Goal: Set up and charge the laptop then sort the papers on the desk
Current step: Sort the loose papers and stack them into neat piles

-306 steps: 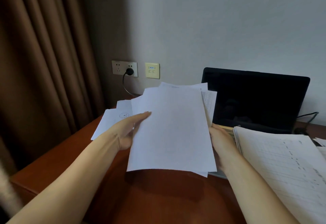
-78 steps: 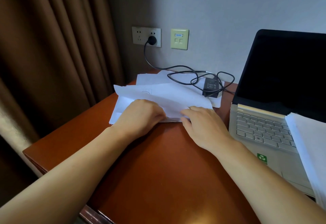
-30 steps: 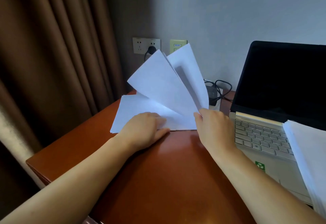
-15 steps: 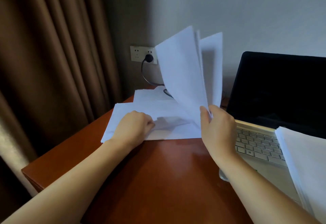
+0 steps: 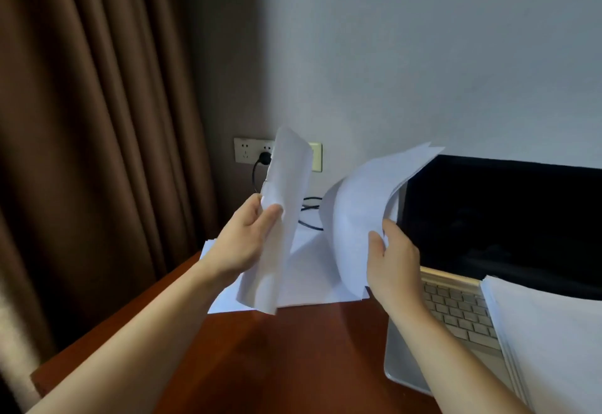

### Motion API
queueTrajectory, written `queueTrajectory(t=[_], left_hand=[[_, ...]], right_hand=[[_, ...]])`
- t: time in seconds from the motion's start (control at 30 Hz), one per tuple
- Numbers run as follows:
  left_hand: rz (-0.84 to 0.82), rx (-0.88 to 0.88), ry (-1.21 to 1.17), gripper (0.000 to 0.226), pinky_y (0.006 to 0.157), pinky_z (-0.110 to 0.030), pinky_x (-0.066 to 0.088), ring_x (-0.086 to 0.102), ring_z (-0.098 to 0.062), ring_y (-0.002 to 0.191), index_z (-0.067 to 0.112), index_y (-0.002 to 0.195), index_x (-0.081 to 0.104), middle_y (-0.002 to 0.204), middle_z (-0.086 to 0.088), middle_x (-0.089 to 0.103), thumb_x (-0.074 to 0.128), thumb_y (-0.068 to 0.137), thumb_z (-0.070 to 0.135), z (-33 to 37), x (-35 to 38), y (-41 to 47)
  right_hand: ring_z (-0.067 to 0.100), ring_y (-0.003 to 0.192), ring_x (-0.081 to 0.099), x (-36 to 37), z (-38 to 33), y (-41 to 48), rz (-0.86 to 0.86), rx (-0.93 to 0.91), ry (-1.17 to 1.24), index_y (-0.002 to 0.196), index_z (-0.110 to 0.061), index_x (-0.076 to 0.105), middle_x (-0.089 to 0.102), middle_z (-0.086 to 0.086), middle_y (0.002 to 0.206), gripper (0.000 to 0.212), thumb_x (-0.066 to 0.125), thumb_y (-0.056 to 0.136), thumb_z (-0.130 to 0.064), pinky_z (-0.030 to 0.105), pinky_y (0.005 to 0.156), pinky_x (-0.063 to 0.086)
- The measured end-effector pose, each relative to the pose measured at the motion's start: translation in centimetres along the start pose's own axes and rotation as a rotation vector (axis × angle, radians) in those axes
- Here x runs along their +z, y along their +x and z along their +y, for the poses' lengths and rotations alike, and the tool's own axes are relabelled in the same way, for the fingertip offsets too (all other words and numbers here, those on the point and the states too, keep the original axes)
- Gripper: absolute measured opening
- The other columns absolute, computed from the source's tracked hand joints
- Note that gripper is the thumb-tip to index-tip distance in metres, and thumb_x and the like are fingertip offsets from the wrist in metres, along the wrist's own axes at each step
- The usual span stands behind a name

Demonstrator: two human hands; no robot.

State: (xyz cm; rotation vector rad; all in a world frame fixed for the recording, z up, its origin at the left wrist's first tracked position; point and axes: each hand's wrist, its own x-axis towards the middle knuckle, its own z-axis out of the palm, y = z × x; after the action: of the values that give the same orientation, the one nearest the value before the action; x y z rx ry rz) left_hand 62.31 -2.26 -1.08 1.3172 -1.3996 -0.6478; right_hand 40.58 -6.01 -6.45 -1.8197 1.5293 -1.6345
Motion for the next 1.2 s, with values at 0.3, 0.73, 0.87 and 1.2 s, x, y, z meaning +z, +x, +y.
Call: queueTrajectory(t=[0.3,0.73,0.87,1.2], left_hand=[[-0.09,-0.379,-0.682,0.032,0.06,-0.03,0.057,0.074,-0.024,0.074,0.014,0.114,0.073,0.097,-0.008,0.078,0.057,0.101,0.039,4.6,0.7,0.4],[0.035,-0.601,-0.469,0.024,0.038,-0.007,0.042,0.057,-0.012,0.074,0.009,0.119,0.062,0.092,0.001,0.061,0.058,0.102,0.025,-2.9,2.4,0.3],[0.016,-0.677,-0.596,0.016,0.037,-0.014,0.046,0.069,-0.009,0.051,0.007,0.11,0.068,0.082,-0.003,0.077,0.067,0.094,0.012,-3.9,2.3,0.0],[0.025,-0.67,-0.373,0.014,0.074,-0.045,0.058,0.07,-0.039,0.083,0.006,0.097,0.066,0.089,-0.02,0.073,0.069,0.089,-0.005,-4.8,1.7,1.7]], right_hand=[[0.007,0.078,0.072,-1.7,-1.6,1.2,-0.31,0.353,0.602,0.099,-0.024,0.068,0.074,0.001,0.095,0.02,0.052,0.101,-0.013,0.022,0.063,0.056],[0.013,0.056,0.06,-1.9,-0.8,1.4,-0.41,0.624,0.848,0.056,-0.019,0.066,0.064,0.004,0.066,0.047,0.051,0.1,-0.02,0.029,0.063,0.041],[0.026,0.075,0.065,-2.1,-0.7,1.5,-0.393,0.631,0.65,0.083,-0.01,0.067,0.07,0.011,0.085,0.028,0.047,0.1,-0.013,0.035,0.068,0.052],[0.029,0.078,0.071,-3.0,1.2,2.4,-0.425,0.749,0.519,0.101,-0.004,0.064,0.073,0.015,0.095,0.025,0.077,0.083,-0.017,0.035,0.056,0.055]])
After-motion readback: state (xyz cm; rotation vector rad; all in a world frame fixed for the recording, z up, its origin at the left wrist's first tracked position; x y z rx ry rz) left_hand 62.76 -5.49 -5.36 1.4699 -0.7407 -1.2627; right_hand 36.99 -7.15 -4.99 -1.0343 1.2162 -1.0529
